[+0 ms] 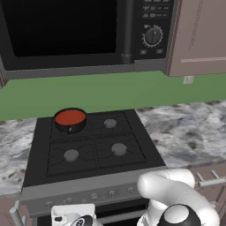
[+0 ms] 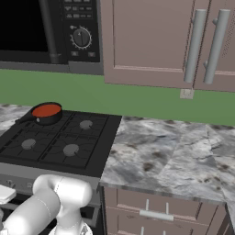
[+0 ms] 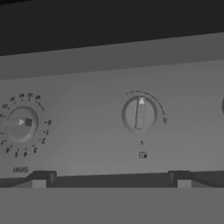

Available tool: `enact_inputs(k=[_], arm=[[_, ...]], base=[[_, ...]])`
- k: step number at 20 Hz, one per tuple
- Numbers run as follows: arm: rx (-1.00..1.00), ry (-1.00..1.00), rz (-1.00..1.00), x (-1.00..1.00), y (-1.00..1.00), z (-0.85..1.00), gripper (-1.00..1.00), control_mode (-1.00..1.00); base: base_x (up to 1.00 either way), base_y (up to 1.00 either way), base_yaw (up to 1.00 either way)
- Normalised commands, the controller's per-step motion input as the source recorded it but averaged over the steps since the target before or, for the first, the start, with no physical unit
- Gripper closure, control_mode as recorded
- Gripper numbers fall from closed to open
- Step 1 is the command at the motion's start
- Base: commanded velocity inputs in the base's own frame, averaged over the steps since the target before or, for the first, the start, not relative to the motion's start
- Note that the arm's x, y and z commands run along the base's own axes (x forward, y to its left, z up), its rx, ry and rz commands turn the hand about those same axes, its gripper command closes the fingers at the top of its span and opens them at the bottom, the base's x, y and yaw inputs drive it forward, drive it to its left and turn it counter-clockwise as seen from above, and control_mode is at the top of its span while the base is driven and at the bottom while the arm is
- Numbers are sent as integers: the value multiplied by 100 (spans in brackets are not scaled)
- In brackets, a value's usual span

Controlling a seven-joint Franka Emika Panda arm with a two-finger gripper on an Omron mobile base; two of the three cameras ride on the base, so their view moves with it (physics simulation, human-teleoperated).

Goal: Wait until the marinara sauce is simmered to a deep red color and then turn off the stove.

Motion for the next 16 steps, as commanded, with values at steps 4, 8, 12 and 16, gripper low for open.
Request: enact_inputs(k=[4, 8, 12, 16], arm=[[-1, 0, 1, 7, 7, -9, -100, -100], [-1, 0, 0, 5, 8, -9, -100, -100], [-1, 0, 0, 5, 14, -11, -100, -100], [-1, 0, 0, 4, 12, -10, -100, -100]], base=[[0, 0, 0], [0, 0, 0], [0, 0, 0], [0, 0, 0]])
